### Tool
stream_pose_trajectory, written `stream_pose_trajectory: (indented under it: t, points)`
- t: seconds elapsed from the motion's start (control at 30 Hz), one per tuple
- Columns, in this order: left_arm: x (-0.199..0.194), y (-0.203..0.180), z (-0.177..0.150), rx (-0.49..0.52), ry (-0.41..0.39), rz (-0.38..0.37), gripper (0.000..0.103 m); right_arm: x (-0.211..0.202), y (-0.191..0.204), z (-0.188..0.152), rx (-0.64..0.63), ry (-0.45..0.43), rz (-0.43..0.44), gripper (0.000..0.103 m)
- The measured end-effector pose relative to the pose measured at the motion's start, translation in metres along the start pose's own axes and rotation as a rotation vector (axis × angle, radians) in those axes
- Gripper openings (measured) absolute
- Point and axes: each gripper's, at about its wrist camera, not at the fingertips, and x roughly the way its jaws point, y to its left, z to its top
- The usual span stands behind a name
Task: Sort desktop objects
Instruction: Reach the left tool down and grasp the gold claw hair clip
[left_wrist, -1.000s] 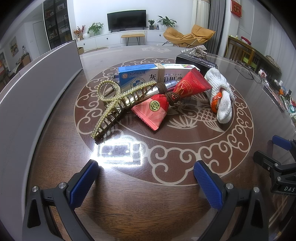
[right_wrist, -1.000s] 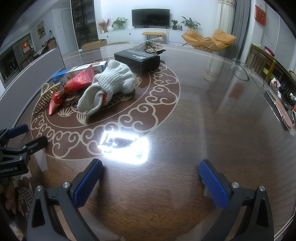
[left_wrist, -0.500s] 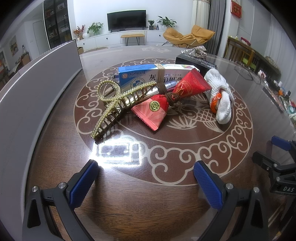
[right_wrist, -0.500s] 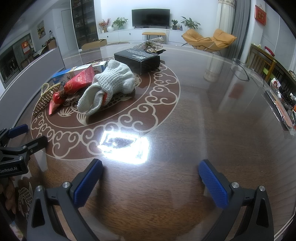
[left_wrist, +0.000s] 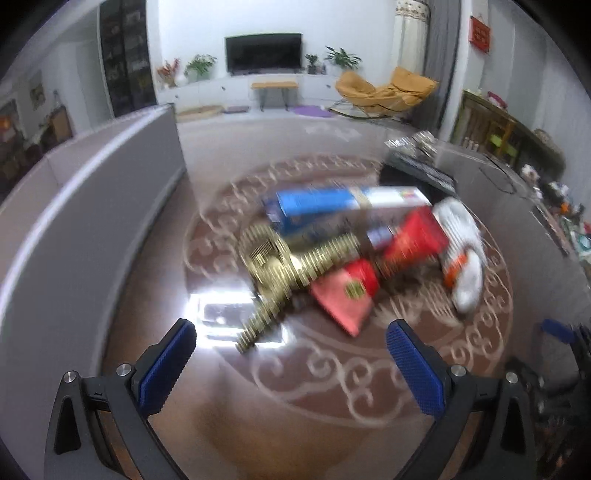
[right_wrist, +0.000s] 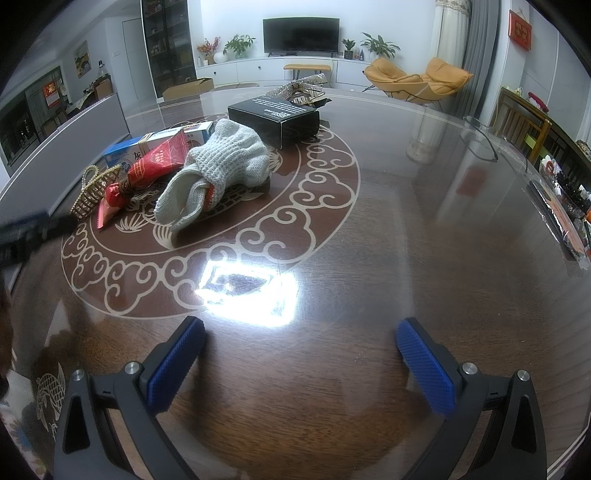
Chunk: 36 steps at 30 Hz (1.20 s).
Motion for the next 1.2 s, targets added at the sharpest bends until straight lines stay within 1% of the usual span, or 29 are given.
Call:
stream_pose_trajectory:
  t: [0.1,0.2,0.27,0.37,0.43,0.5,0.57,0.67,0.73,0.87,0.93,1.0,1.1,1.2]
  points:
    - [0.006,0.003,0.020,-0.029,-0.006,-0.005,0.103,0.000,-0.001,0.000,0.000,0.000,0.000,0.103]
    - [0.013,0.004,0.037,-0.045,-0.025,0.040,0.103,0.000,0.000,0.000,0.000,0.000,0.000,0.103]
    - [0.024,0.010,0.043,-0.094,-0.007,0.061,0.103,0.000,0.000,0.000,0.000,0.000,0.000,0.103]
    - [0.046,0.020,0.048,-0.183,0.044,0.043,0.103,0.000,0.000,0.000,0.000,0.000,0.000,0.103]
    - [0.056,0.020,0.044,-0.196,0.067,0.041,0.103,0.000,-0.001,0.000,0.000,0.000,0.000,0.103]
    - [0.065,0.015,0.039,-0.171,0.090,0.041,0.103,0.000,-0.001,0.000,0.000,0.000,0.000,0.103]
    - [0.064,0.011,0.033,-0.152,0.075,0.007,0.103,0.000,0.000,0.000,0.000,0.000,0.000,0.103]
    - [0.064,0.002,0.028,-0.102,0.093,-0.033,0.103,0.000,-0.001,0.000,0.000,0.000,0.000,0.103]
    - [0.065,-0.006,0.024,-0.054,0.109,-0.045,0.103,0.000,-0.001,0.000,0.000,0.000,0.000,0.103]
    - [0.061,-0.018,0.017,0.016,0.114,-0.067,0.103,0.000,-0.001,0.000,0.000,0.000,0.000,0.103]
    - [0.061,-0.021,0.016,0.041,0.119,-0.065,0.103,0.000,0.000,0.000,0.000,0.000,0.000,0.103]
    - [0.061,-0.023,0.017,0.055,0.122,-0.045,0.103,0.000,0.000,0.000,0.000,0.000,0.000,0.103]
    - [0.066,-0.021,0.019,0.052,0.136,-0.018,0.103,0.000,0.000,0.000,0.000,0.000,0.000,0.103]
    - [0.068,-0.016,0.021,0.041,0.138,-0.018,0.103,0.000,0.000,0.000,0.000,0.000,0.000,0.103]
